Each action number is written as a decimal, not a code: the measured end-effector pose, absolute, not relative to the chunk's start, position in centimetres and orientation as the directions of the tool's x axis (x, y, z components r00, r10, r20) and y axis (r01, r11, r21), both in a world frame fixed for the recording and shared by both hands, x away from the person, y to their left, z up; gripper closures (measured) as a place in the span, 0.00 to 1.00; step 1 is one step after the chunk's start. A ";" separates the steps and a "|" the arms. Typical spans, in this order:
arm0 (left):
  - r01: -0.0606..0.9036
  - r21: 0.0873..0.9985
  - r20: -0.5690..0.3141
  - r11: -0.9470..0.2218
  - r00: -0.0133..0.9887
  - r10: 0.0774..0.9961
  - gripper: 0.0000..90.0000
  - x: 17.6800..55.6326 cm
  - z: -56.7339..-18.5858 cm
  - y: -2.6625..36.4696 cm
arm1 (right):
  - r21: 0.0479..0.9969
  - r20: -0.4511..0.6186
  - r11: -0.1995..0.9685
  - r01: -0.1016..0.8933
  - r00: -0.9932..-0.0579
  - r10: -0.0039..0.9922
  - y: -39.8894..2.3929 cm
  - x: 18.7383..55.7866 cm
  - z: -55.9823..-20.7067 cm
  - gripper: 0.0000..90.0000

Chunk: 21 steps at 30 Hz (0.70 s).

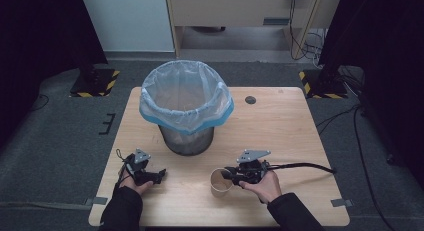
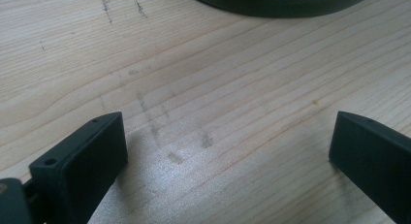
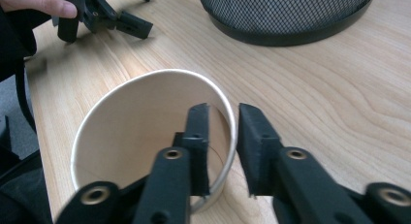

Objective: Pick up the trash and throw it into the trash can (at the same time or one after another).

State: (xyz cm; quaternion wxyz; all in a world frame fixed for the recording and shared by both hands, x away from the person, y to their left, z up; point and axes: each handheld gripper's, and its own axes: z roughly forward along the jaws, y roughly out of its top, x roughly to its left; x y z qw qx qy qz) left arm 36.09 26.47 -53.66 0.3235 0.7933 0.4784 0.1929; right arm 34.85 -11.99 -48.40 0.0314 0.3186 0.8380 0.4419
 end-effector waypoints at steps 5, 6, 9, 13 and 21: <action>0.634 0.698 -0.003 -0.333 0.468 0.884 0.00 36.1 -53.7 26.5 | 0.755 0.228 0.412 0.510 -0.793 0.565 -12.1 34.9 -48.2 0.91; 0.634 0.698 -0.004 -0.333 0.468 0.884 0.00 36.1 -53.7 26.5 | 0.759 0.226 0.408 0.508 -0.792 0.567 -12.2 34.9 -48.1 0.91; 0.634 0.698 -0.003 -0.333 0.468 0.884 0.00 36.1 -53.7 26.5 | 0.768 0.226 0.394 0.504 -0.790 0.570 -12.4 34.9 -47.7 0.92; 0.634 0.698 -0.004 -0.333 0.468 0.884 0.00 36.1 -53.7 26.5 | 0.786 0.225 0.370 0.495 -0.787 0.574 -12.8 35.0 -47.0 0.92; 0.634 0.698 -0.003 -0.333 0.468 0.884 0.00 36.1 -53.7 26.5 | 0.834 0.227 0.296 0.466 -0.779 0.585 -14.0 35.1 -45.0 0.92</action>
